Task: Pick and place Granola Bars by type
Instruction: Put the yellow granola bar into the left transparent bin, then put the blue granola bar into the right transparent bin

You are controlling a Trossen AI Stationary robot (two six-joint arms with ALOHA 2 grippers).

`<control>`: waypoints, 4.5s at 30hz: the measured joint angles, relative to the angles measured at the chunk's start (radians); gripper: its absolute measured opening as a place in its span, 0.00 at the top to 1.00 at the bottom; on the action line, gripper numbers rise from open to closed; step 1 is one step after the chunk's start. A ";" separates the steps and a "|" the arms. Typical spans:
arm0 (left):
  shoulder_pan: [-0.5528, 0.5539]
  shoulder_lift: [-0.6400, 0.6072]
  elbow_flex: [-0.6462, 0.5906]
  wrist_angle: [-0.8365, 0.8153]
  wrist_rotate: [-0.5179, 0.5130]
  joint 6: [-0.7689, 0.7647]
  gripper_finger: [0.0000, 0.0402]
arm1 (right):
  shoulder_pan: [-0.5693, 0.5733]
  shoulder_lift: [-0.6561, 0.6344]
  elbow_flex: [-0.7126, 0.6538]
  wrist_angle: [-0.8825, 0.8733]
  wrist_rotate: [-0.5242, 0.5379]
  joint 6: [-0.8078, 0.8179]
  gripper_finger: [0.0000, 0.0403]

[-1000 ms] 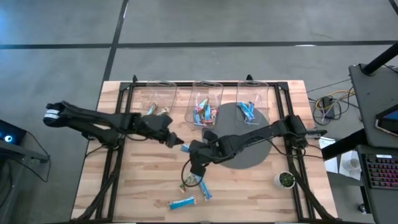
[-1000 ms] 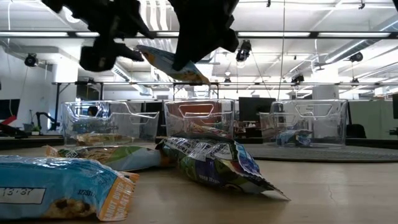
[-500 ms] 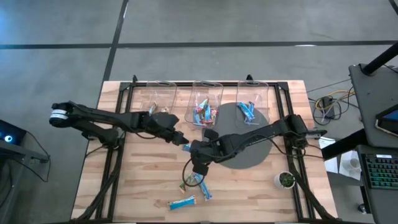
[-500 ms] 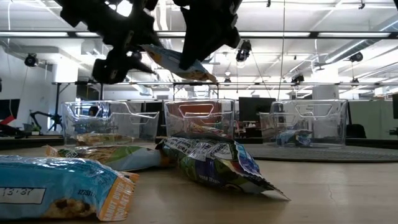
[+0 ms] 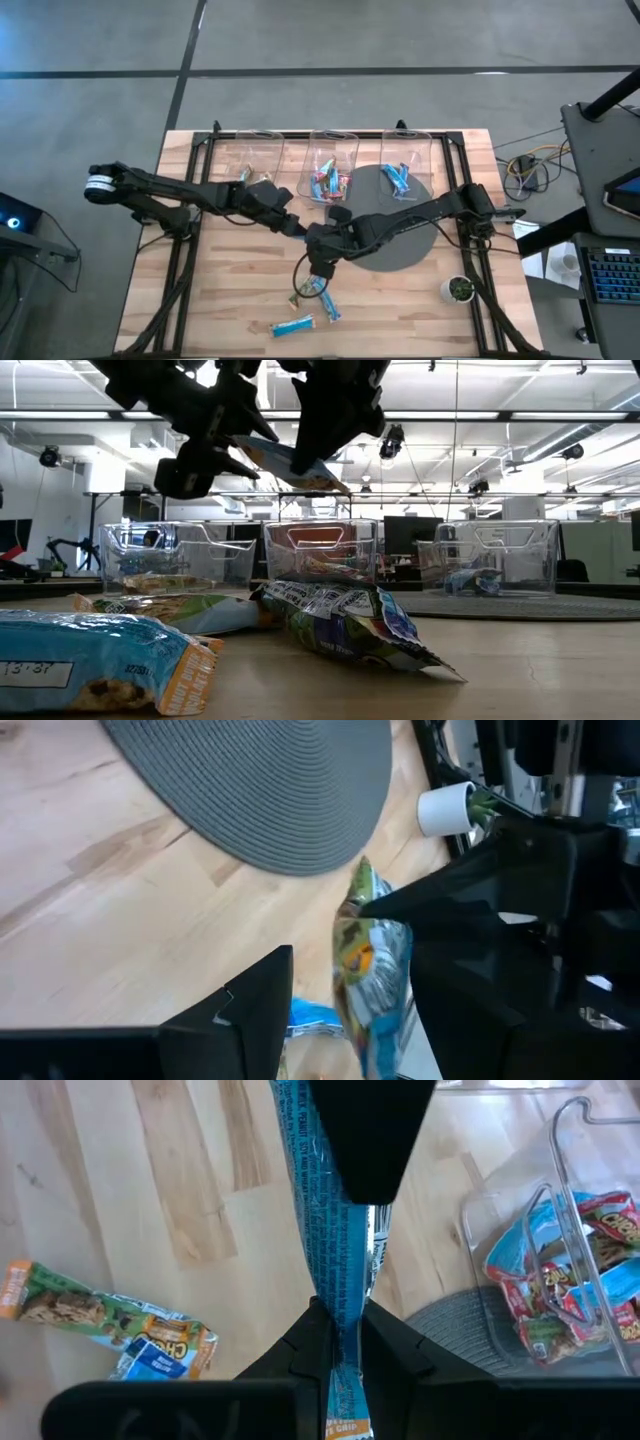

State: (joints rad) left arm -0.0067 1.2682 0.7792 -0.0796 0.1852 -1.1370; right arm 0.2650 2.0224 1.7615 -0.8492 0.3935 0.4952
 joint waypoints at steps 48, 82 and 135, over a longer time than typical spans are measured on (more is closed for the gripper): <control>0.004 0.003 0.001 0.021 -0.065 0.082 0.89 | -0.034 0.000 0.001 0.018 0.020 0.156 0.87; 0.178 -0.194 0.150 -0.661 -1.145 0.517 0.90 | -0.016 -0.048 -0.003 -0.323 0.209 0.317 0.42; -0.366 -0.148 0.077 -0.442 -0.730 0.053 0.68 | -0.028 -0.047 -0.133 -0.110 -0.222 0.397 0.43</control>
State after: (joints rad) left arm -0.3726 1.1202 0.8561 -0.5216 -0.5448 -1.0838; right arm 0.2370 1.9759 1.6284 -0.9588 0.1712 0.8924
